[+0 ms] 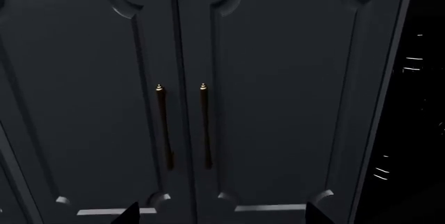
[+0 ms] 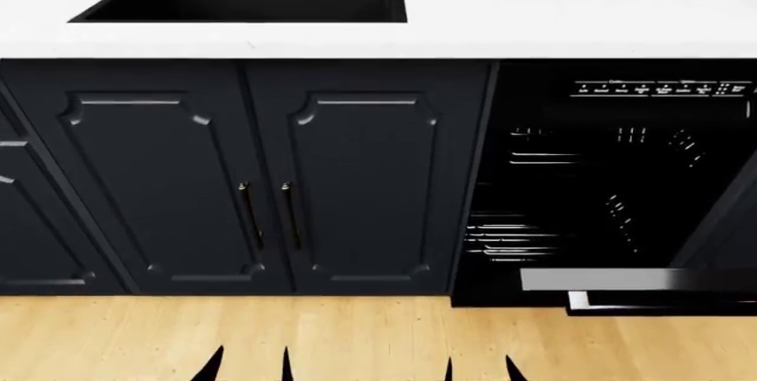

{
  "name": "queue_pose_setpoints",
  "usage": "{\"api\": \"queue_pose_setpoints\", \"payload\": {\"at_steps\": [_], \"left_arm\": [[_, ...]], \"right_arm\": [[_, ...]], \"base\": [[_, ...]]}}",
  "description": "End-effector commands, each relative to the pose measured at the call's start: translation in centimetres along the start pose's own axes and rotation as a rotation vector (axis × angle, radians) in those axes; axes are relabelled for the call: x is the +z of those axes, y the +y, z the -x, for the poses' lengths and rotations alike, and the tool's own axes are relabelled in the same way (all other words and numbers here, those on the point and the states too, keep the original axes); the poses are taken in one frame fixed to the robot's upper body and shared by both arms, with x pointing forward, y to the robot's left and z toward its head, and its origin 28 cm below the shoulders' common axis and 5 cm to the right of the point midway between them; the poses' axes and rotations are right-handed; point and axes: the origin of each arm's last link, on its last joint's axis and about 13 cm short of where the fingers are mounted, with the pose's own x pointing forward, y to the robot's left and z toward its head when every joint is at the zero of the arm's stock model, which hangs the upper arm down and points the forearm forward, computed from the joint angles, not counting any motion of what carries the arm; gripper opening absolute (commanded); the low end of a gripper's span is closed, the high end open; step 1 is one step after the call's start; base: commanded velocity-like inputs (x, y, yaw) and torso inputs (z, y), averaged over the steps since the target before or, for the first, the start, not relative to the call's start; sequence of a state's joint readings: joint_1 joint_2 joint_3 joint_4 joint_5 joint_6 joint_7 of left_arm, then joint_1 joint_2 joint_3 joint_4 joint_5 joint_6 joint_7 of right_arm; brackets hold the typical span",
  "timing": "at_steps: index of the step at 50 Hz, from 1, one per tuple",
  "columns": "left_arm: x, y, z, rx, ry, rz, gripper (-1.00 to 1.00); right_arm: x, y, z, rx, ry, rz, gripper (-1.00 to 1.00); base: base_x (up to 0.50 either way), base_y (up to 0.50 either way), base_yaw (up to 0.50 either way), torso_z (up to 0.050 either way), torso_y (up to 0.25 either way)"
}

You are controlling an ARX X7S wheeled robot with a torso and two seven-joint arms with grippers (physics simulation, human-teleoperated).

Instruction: Close the dishwasher door

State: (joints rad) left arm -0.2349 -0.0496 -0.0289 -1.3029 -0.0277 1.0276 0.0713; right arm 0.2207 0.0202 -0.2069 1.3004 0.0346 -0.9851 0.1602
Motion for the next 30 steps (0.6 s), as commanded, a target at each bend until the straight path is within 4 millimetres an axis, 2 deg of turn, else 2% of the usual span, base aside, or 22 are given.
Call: {"api": "queue_pose_setpoints", "payload": {"at_steps": [1, 30], "left_arm": [[-0.02, 0.01, 0.01, 0.001, 0.001, 0.0, 1.0], [-0.02, -0.04, -0.01, 0.0, 0.004, -0.001, 1.0]], "right_arm": [[-0.02, 0.0, 0.02, -0.001, 0.002, 0.0, 1.0], [-0.01, -0.02, -0.04, -0.002, 0.003, 0.003, 1.0]], "base": [[0.0, 0.0, 0.0, -0.05, 0.0], [0.0, 0.0, 0.0, -0.05, 0.0]]}}
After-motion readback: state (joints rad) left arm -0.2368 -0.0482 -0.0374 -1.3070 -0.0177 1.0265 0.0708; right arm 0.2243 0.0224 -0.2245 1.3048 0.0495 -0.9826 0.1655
